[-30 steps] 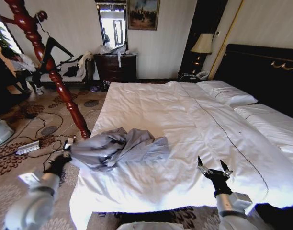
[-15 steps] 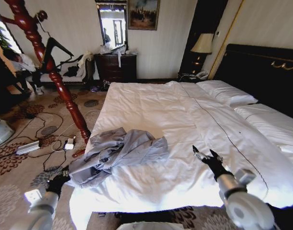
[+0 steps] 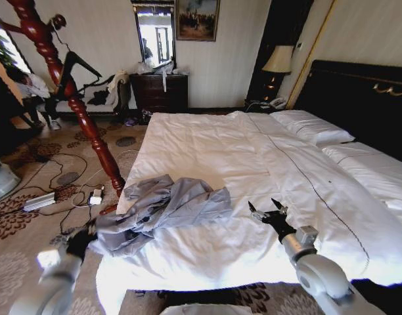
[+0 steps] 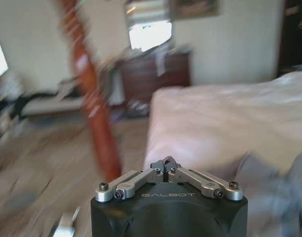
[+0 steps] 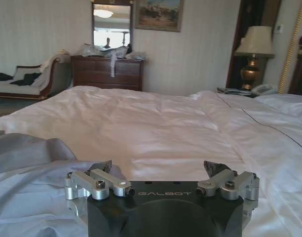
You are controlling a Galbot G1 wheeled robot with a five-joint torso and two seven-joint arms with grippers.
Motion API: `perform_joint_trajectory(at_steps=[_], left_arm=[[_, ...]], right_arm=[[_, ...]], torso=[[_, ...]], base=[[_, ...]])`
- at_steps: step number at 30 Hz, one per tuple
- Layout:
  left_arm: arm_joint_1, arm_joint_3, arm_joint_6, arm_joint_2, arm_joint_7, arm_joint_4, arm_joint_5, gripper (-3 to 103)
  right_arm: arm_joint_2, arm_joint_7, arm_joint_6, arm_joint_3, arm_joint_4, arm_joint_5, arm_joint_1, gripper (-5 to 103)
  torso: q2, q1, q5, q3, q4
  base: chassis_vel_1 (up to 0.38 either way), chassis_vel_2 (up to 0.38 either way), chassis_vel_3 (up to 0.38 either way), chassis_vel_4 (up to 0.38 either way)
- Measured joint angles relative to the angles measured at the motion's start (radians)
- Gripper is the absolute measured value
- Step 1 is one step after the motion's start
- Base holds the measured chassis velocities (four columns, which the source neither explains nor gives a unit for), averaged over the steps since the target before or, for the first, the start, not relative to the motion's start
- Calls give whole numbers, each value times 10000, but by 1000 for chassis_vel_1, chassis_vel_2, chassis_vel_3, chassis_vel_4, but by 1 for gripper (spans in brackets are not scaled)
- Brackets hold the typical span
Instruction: Pick up the clothes from the bed and hang them on the clothes hanger.
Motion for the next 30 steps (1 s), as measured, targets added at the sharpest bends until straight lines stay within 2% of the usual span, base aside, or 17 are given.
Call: perform_joint_trajectory(at_steps=[1,4,5,8,9,10,13,15,16,18,19,23,24,26,27,28,30], left_arm=[[0,0,0,0,0,0,0,0],[-3339,1849,525,2544,-318,956,-1756,0],[-3339,1849,525,2544,-318,956,-1756,0],[-7013,4761,792,3620,-35,2040,-2579,0],[-7013,4761,792,3620,-35,2040,-2579,0],[-7902,5151,835,3808,104,2242,-2622,0],[-9766,6046,799,3973,421,3063,-2315,0],[-10253,6649,775,3827,555,3424,-2131,0],[-11438,8135,705,3328,726,4122,-1866,0],[-13176,10063,683,2433,680,4934,-1747,0],[-13176,10063,683,2433,680,4934,-1747,0],[-15521,13162,649,734,596,6017,-1744,0],[-15521,13162,649,734,596,6017,-1744,0],[-16444,14257,648,-277,595,6682,-1743,0],[-16923,14762,630,-886,624,7130,-1733,0],[-16923,14762,630,-886,624,7130,-1733,0],[-17598,15461,502,-2029,822,8033,-1699,0]], right_arm=[[0,0,0,0,0,0,0,100],[259,144,20,131,14,65,-39,100],[259,144,20,131,14,65,-39,100],[518,263,15,167,18,85,-32,100],[518,263,15,167,18,85,-32,100],[477,300,-8,68,-14,146,114,100],[231,329,-37,-161,-193,307,434,100],[203,325,-28,-125,-192,326,359,100],[183,323,-11,-17,-189,344,208,100],[185,331,29,123,-163,365,141,100],[185,331,29,123,-163,365,141,100],[231,427,34,234,-92,441,184,100],[231,427,34,234,-92,441,184,100],[267,449,51,304,-90,453,183,100],[294,456,77,365,-96,460,164,100],[294,456,77,365,-96,460,164,100],[330,475,126,502,-134,506,122,100]], torso=[[0,0,0,0,0],[0,1,8,1,10],[0,1,8,1,10],[-1,3,-4,3,-3],[-1,3,-4,3,-3],[-1,3,-8,3,-8],[2,1,26,-1,29],[1,-1,15,-2,33],[1,0,-18,1,25],[0,2,4,1,1],[0,2,4,1,1],[0,3,13,2,0],[0,3,13,2,0],[0,2,3,2,15],[0,2,8,0,13],[0,2,8,0,13],[-1,2,12,1,0]], base=[[0,0,0,0],[0,0,0,0],[0,0,0,0],[0,0,0,0],[0,0,0,0],[0,0,0,0],[0,0,0,0],[0,0,0,0],[0,0,0,0],[0,0,0,0],[0,0,0,0],[0,0,0,0],[0,0,0,0],[0,0,0,0],[0,0,0,0],[0,0,0,0],[0,0,0,0]])
